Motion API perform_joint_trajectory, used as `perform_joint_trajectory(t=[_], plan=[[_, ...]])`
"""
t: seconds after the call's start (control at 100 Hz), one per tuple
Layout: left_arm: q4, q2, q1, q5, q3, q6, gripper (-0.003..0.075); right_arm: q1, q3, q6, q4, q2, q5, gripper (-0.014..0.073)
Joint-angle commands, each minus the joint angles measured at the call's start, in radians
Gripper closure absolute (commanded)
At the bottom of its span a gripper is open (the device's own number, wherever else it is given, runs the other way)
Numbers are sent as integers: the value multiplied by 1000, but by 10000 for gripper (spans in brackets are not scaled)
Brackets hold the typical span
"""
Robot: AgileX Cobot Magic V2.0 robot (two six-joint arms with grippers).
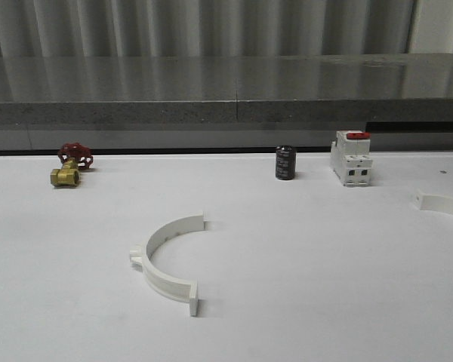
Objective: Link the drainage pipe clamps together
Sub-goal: 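Lower the right gripper and grasp the other clamp half's tab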
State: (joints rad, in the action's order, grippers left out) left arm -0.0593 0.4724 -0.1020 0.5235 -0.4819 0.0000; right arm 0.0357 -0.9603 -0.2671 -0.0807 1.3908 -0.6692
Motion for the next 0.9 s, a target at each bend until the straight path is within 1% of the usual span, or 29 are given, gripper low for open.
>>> perform_joint_trajectory(t=[0.0, 0.23, 0.41, 0.53, 0.89], plan=[[-5, 5, -1, -78, -29, 0, 740, 8, -85, 37, -5, 51, -12, 32], [-5, 5, -1, -78, -29, 5, 740, 8, -169, 40, -5, 242, -11, 32], [-5, 5, -1, -78, -29, 5, 740, 23, -210, 56, -6, 332, -3, 32], [-5, 5, -1, -78, -29, 0, 740, 31, -222, 77, -6, 361, 11, 32], [-5, 5, -1, -78, -29, 0, 740, 40, -222, 85, -6, 390, 34, 32]])
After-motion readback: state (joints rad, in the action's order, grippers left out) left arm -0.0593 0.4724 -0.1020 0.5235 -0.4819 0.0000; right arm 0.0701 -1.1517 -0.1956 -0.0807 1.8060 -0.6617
